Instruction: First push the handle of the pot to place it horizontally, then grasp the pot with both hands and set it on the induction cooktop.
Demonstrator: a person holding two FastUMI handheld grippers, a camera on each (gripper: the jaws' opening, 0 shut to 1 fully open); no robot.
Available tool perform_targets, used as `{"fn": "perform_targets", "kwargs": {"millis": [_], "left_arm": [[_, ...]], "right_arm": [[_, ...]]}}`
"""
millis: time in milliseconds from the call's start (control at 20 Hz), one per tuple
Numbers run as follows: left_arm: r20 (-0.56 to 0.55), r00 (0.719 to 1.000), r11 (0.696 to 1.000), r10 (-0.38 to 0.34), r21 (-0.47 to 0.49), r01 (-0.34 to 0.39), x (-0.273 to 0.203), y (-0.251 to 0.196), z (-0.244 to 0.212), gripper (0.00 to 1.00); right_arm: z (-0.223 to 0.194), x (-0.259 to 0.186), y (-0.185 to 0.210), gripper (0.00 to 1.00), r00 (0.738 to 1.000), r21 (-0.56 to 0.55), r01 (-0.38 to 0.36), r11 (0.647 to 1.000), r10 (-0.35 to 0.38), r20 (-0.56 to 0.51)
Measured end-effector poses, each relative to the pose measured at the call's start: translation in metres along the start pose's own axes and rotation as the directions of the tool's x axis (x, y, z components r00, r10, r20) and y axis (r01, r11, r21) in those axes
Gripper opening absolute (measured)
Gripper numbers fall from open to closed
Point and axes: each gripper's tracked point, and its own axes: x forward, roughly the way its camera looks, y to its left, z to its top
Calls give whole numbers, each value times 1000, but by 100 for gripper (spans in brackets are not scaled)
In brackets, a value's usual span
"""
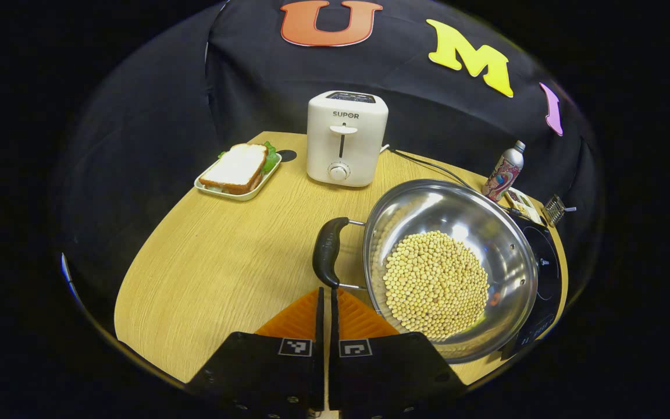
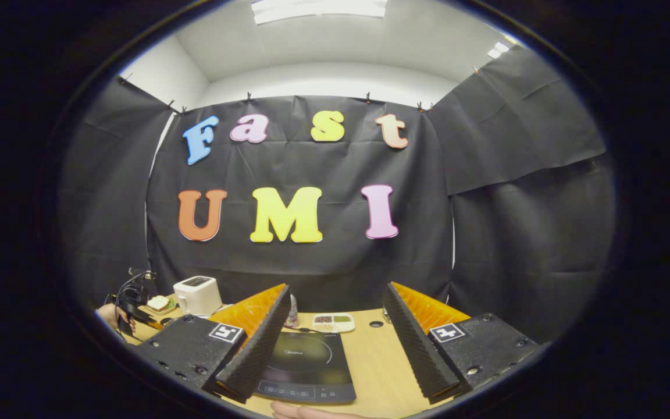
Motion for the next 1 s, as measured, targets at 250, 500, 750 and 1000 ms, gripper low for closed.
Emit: {"fn": "perform_targets", "kwargs": {"millis": [250, 500, 750, 1000], "left_arm": [[130, 992, 998, 5, 65, -13, -47, -7, 10, 82], [271, 962, 997, -25, 81, 3, -99, -20, 29, 98], [399, 913, 995, -84, 78, 57, -134, -43, 48, 98], [414, 904, 994, -101, 73, 77, -124, -43, 57, 98]], "right_arm": [[-8, 11, 28, 100, 999, -6, -35, 999, 34, -35], [-26, 32, 56, 100, 993, -16, -67, 998, 65, -99], [-62, 63, 88, 100, 976, -18, -100, 995, 95, -197], [-113, 102, 126, 100, 936, -5, -147, 989, 137, -325]]}}
